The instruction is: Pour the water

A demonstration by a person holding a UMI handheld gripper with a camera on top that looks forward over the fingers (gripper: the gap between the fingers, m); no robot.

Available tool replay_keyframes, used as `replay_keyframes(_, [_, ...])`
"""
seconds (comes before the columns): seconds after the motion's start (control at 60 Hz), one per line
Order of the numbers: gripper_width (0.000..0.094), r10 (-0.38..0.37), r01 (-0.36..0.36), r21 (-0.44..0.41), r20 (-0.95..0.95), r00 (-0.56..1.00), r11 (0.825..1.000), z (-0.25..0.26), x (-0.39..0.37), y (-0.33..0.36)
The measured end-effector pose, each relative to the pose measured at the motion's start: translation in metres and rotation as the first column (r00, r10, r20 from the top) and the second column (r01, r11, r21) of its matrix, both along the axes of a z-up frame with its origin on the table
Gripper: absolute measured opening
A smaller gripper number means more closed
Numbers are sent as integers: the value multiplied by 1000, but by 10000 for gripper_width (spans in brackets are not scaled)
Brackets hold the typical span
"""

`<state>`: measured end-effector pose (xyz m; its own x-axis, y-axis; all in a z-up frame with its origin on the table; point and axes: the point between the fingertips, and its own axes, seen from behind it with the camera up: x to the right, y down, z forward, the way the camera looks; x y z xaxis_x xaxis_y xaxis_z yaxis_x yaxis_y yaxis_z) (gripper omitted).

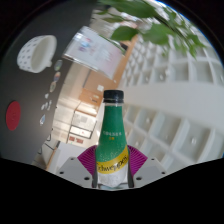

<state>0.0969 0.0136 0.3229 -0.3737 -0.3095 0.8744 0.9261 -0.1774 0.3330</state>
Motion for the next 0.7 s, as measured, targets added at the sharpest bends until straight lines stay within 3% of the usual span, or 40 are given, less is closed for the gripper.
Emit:
replay_keyframes(0.183, [415, 108, -55, -153, 367, 924, 987, -88, -69, 34])
replay_keyframes(0.283, [411, 115, -41, -185, 412, 904, 982, -114, -70, 41])
replay_keyframes(0.35, [411, 92, -29, -191, 331, 939, 981, -113, -58, 39])
replay_keyframes(0.483, [411, 132, -111, -123, 172, 976, 986, -73, -56, 35])
replay_keyframes(0.6, [411, 219, -226, -23, -175, 960, 974, -15, -46, 18])
replay_keyframes(0.7, [409, 285, -300, 71, -574, 768, 951, 26, -39, 12])
